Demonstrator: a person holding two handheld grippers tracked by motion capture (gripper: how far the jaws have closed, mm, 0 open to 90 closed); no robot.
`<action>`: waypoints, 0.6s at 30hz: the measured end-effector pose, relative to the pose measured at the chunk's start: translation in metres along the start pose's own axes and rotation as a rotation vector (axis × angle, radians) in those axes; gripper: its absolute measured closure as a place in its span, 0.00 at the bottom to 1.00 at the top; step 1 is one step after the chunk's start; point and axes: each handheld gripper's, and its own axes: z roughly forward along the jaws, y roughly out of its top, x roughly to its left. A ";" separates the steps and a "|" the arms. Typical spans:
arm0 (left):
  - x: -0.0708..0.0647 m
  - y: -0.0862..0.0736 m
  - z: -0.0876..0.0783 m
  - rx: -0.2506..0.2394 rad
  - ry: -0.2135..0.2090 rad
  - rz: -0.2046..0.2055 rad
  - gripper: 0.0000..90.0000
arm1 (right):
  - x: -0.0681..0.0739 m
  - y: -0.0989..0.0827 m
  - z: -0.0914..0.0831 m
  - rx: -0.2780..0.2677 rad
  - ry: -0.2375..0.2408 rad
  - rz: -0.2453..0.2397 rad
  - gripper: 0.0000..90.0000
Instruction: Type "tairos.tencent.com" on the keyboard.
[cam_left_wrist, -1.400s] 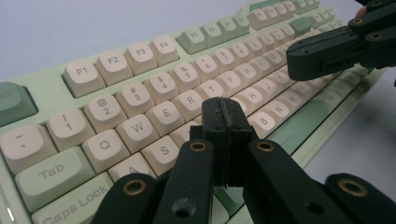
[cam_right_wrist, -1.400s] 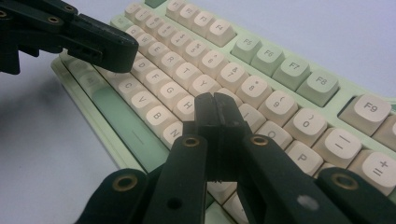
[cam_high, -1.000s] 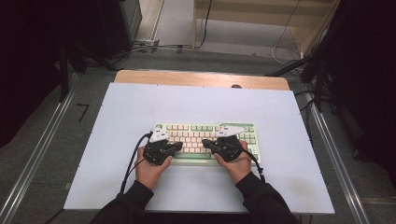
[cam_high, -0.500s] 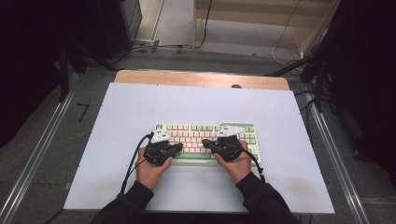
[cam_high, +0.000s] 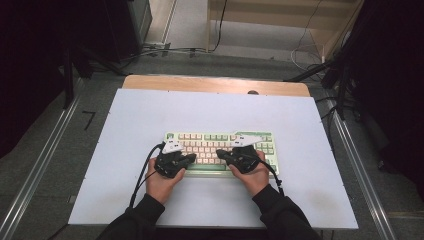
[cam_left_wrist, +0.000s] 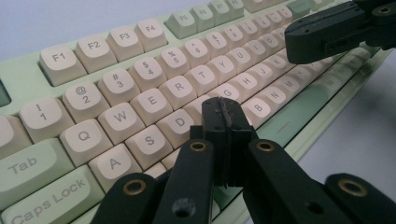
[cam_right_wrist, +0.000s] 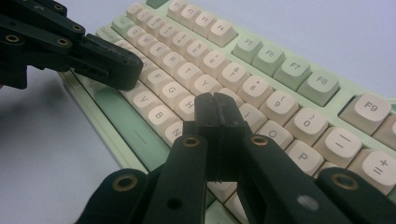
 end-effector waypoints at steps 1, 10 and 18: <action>0.000 0.000 0.000 0.002 0.001 0.001 1.00 | 0.000 0.000 0.000 0.000 0.000 0.000 0.98; -0.001 -0.001 0.001 0.011 0.008 -0.002 1.00 | 0.000 0.000 -0.001 -0.004 0.001 -0.001 0.98; 0.001 0.002 -0.002 -0.014 -0.008 -0.024 1.00 | 0.000 0.000 0.000 -0.002 0.003 0.001 0.98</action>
